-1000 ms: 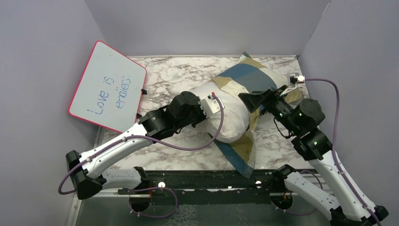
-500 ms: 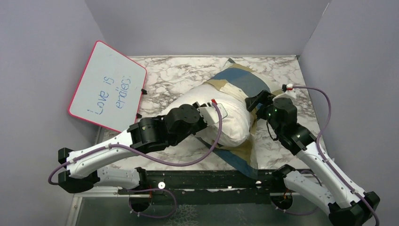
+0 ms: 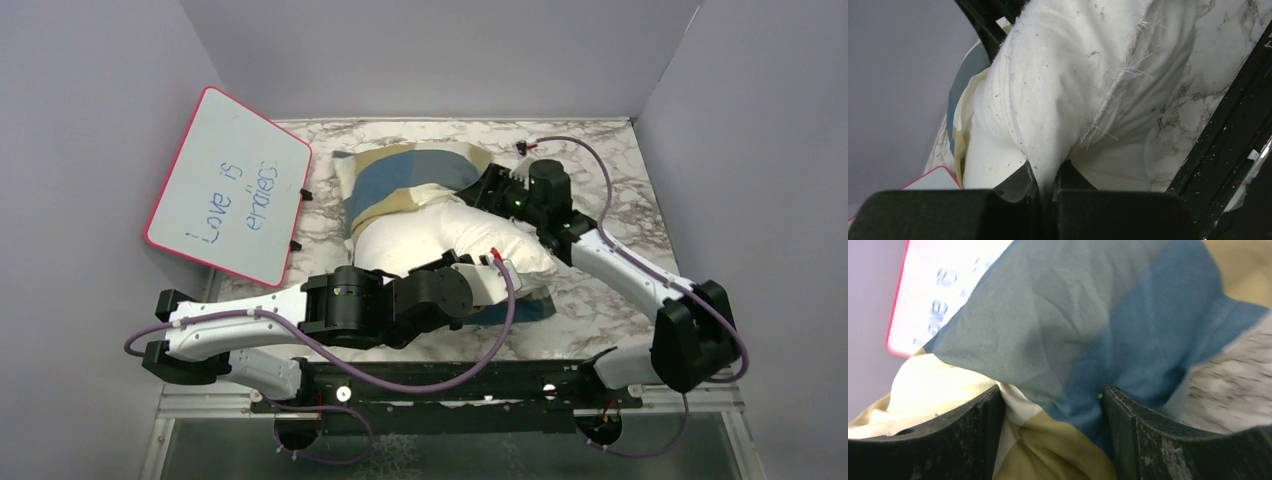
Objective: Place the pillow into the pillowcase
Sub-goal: Stuff the pillow into the pillowcase.
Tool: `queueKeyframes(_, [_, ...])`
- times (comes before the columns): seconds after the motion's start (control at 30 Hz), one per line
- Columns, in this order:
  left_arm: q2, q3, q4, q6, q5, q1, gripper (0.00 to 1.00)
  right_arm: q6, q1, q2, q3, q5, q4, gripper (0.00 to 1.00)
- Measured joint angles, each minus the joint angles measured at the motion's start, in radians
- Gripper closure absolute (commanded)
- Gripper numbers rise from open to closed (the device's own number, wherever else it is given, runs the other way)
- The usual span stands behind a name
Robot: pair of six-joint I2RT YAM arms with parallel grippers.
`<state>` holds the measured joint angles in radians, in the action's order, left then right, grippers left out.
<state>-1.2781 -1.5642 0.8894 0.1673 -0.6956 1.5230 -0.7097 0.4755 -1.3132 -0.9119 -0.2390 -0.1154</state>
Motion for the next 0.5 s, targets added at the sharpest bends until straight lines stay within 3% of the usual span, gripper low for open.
queueKeyframes(0.13, [-0.013,0.013,-0.018,-0.009,-0.012,0.012,1.0,0.048,0.003,-0.189,-0.137,-0.166,-0.023,0.26])
queueKeyframes(0.23, [-0.012,0.055,-0.089,0.01,0.0,-0.034,1.0,0.106,0.005,-0.282,-0.277,-0.194,0.023,0.21])
queueKeyframes(0.37, [-0.018,0.09,-0.191,0.009,0.152,-0.231,1.0,0.137,-0.026,-0.287,-0.384,-0.08,0.149,0.17])
queueKeyframes(0.5, [-0.035,0.092,-0.275,0.004,0.304,-0.415,1.0,0.116,-0.127,-0.177,-0.325,0.101,0.242,0.17])
